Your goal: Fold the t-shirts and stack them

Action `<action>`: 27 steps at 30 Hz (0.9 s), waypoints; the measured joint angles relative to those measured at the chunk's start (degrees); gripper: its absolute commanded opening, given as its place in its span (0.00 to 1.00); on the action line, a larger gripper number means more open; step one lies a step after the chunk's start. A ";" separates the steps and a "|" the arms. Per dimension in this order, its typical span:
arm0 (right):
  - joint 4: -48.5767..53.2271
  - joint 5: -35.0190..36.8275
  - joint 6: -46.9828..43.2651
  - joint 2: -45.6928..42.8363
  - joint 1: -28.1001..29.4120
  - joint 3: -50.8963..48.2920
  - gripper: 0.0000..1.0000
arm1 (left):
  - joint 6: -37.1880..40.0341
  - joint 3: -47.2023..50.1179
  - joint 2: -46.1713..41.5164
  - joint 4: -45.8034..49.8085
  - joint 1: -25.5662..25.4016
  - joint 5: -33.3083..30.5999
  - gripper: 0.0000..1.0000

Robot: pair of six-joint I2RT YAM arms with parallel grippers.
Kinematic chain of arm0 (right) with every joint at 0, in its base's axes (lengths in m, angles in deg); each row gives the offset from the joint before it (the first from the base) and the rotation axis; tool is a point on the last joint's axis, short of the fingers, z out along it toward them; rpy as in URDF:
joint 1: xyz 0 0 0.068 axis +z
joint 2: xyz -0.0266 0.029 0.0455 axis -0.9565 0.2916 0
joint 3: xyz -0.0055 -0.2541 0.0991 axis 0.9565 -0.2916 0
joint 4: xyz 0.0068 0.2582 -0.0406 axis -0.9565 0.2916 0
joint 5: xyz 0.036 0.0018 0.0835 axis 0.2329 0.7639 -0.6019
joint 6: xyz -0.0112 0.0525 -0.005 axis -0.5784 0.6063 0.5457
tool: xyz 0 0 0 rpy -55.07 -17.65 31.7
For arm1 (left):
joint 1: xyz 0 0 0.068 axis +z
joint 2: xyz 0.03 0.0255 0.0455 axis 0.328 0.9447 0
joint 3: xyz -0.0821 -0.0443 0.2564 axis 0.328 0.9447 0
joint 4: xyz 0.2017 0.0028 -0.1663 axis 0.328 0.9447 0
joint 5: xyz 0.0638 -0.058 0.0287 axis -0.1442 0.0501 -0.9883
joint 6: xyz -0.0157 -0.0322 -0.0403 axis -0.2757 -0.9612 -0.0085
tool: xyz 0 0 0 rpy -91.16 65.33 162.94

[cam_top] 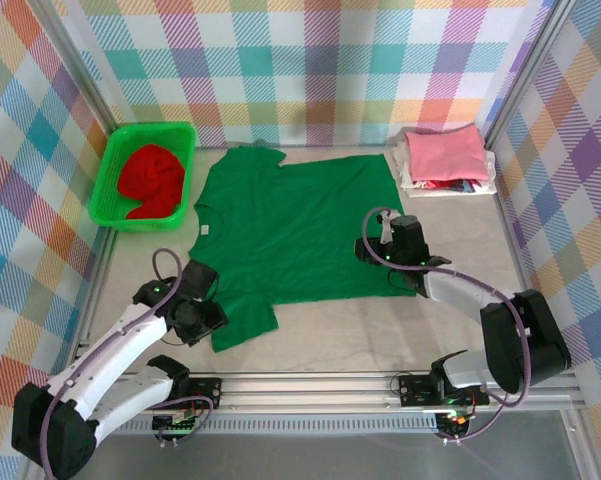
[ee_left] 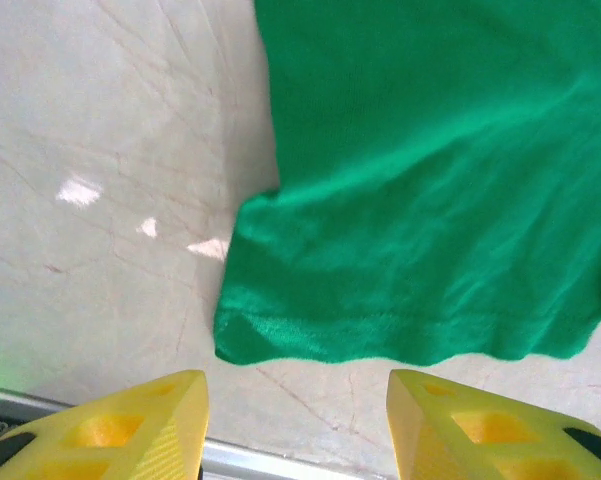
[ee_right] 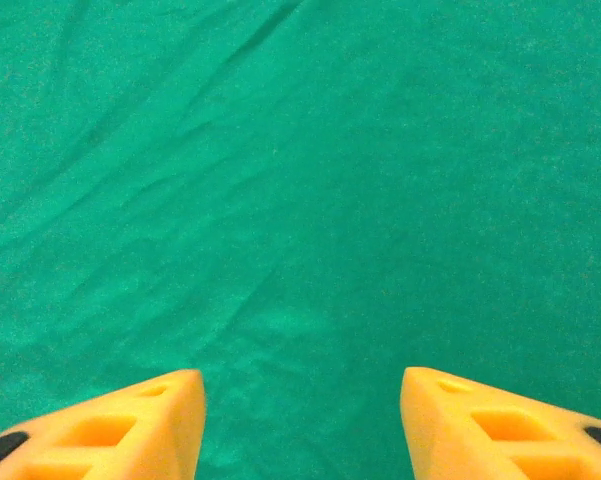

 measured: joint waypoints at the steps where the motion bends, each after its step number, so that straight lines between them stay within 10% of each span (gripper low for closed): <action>1: -0.48 0.22 -0.15 0.22 0.04 0.00 0.54 | -0.48 0.87 0.52 -0.44 -0.74 0.37 0.50; 16: -3.56 1.44 -0.66 4.98 0.79 0.46 0.56 | -3.50 7.98 6.19 -8.26 -3.89 2.71 0.40; 27: -0.11 2.49 -0.59 1.84 0.90 0.52 0.58 | -2.32 6.16 9.16 -8.20 -4.11 0.66 0.00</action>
